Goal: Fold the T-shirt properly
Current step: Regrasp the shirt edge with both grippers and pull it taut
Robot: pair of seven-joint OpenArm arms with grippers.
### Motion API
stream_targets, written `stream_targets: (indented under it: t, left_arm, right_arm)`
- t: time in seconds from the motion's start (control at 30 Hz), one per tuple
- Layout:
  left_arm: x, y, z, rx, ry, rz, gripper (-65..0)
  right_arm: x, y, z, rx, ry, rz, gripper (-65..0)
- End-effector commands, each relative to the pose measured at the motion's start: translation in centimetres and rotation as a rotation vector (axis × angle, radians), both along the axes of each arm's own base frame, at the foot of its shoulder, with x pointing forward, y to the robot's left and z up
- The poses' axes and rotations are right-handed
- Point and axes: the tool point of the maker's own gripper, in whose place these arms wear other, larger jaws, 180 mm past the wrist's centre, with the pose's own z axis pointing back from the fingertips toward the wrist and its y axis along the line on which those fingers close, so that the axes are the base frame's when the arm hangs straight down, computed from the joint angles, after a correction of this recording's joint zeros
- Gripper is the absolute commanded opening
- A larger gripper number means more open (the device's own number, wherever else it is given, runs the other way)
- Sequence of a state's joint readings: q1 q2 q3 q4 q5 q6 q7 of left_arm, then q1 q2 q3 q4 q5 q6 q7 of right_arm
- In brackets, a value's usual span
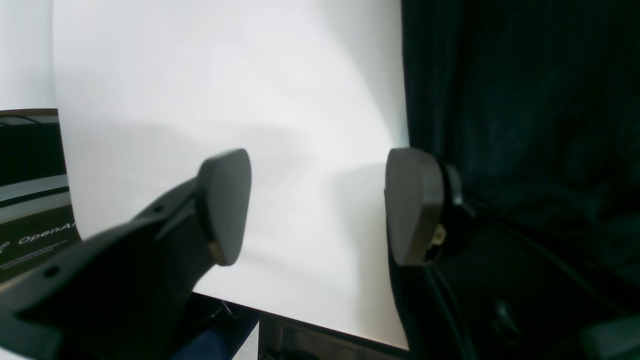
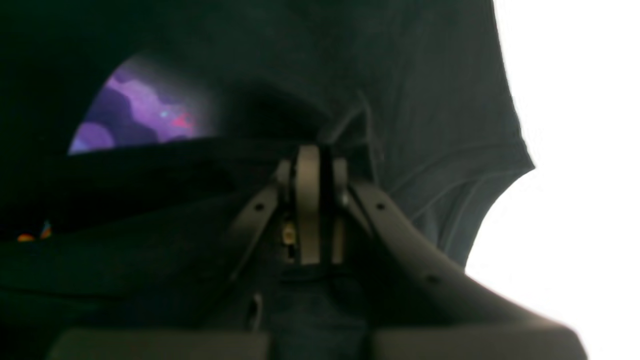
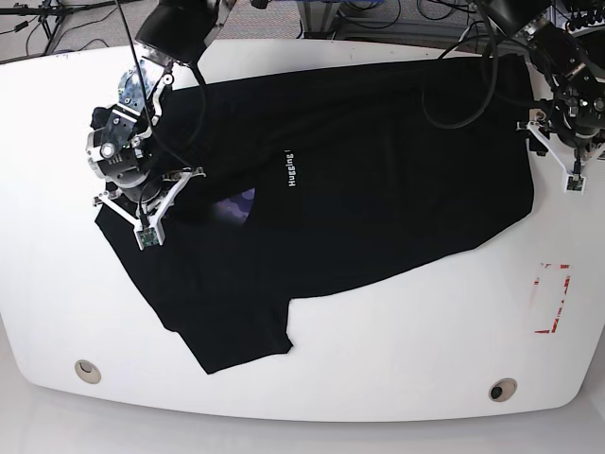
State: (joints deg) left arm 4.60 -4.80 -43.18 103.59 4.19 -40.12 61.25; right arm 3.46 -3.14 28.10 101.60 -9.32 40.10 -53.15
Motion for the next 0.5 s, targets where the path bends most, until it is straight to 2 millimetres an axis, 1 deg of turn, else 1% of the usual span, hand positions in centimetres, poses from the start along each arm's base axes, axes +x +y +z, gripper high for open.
stream_targets:
  t: [0.0, 0.07, 0.1, 0.17, 0.27, 0.3, 0.37, 0.4, 0.43, 0.47]
  left_arm:
    - [0.7, 0.5, 1.2, 0.026, -0.036, -0.007, -27.1]
    - [0.8, 0.2, 1.1, 0.025, -0.033, -0.017, -27.1]
    - [1.0, -0.1, 1.1, 0.025, -0.033, -0.028, -27.1]
    - [1.4, -0.8, 1.0, 0.022, -0.029, -0.054, -27.1]
    - [1.4, -1.4, 0.9, 0.024, -0.023, -0.077, -27.1]
    - [1.3, -1.8, 1.0, 0.028, -0.022, -0.090, -27.1]
    - [1.6, -3.2, 0.8, 0.016, -0.026, -0.119, -27.1]
    - [1.7, -4.1, 0.7, 0.007, -0.030, -0.134, -27.1]
    - [1.7, -4.6, 0.8, 0.005, -0.035, -0.142, -27.1]
    - [1.6, -5.5, 0.7, -0.002, -0.035, -0.157, -27.1]
  right_arm:
    - [1.3, -0.7, 1.4, -0.013, -0.050, 0.001, -60.2]
    - [1.6, -0.9, 1.8, -0.020, -0.059, 0.001, -52.5]
    - [1.6, -0.9, 2.0, -0.022, -0.064, -0.001, -47.6]
    - [1.7, -1.2, 2.8, -0.035, -0.086, -0.006, -36.6]
    - [1.8, -1.5, 4.0, -0.056, -0.117, -0.011, -25.5]
    - [1.7, -1.6, 4.6, -0.068, -0.132, -0.012, -20.6]
    - [1.1, -1.8, 4.8, -0.082, -0.136, -0.014, -16.3]
    - [0.7, -1.9, 5.0, -0.093, -0.140, -0.015, -15.2]
    - [0.5, -2.0, 5.1, -0.099, -0.141, -0.015, -15.1]
    - [0.1, -2.4, 5.4, -0.120, -0.144, -0.016, -15.1]
